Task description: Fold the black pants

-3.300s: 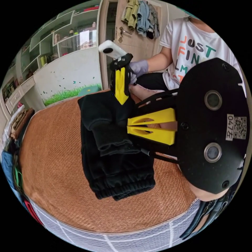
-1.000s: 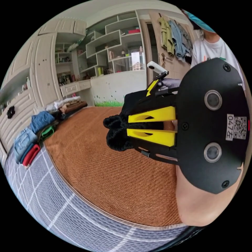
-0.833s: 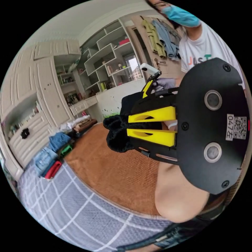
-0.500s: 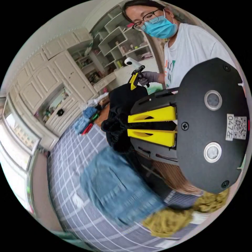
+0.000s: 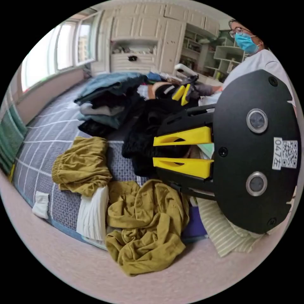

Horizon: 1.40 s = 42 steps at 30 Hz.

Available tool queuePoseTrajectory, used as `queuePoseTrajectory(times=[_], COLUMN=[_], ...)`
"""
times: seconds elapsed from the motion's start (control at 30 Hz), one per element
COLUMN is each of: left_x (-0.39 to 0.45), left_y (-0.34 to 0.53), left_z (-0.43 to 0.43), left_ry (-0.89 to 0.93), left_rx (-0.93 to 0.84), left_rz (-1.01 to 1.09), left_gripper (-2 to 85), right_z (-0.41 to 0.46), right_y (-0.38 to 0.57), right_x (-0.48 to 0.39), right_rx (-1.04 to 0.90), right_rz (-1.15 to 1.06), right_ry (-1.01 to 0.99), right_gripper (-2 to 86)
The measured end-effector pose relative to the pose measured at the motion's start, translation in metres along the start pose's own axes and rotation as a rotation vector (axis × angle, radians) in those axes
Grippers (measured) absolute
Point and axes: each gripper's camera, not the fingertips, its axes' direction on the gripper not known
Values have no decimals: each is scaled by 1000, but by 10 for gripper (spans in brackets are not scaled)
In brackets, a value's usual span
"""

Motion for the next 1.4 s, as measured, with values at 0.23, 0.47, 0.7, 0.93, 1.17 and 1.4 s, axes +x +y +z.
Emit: queuePoseTrajectory(times=[0.23, 0.47, 0.7, 0.93, 1.17, 1.4], left_x=[149, 153, 231, 501, 688, 821], left_y=[-8, -21, 0, 109, 188, 250], left_z=[-51, 53, 36, 7, 167, 249], left_ry=[-174, -354, -555, -888, -411, 35], left_rx=[-15, -350, -227, 560, 280, 65], left_rz=[441, 337, 432, 1029, 1419, 1655], left_gripper=[7, -9, -10, -10, -10, -8], right_z=[-78, 30, -40, -152, -137, -88], right_y=[0, -37, -14, 118, 251, 312], right_x=[18, -14, -2, 68, 133, 161], right_rx=[229, -236, 47, 623, 726, 604], right_rz=[12, -125, -186, 160, 572, 804], right_ry=[-34, -5, 27, 257, 280, 294], right_gripper=[40, 11, -11, -11, -11, -12])
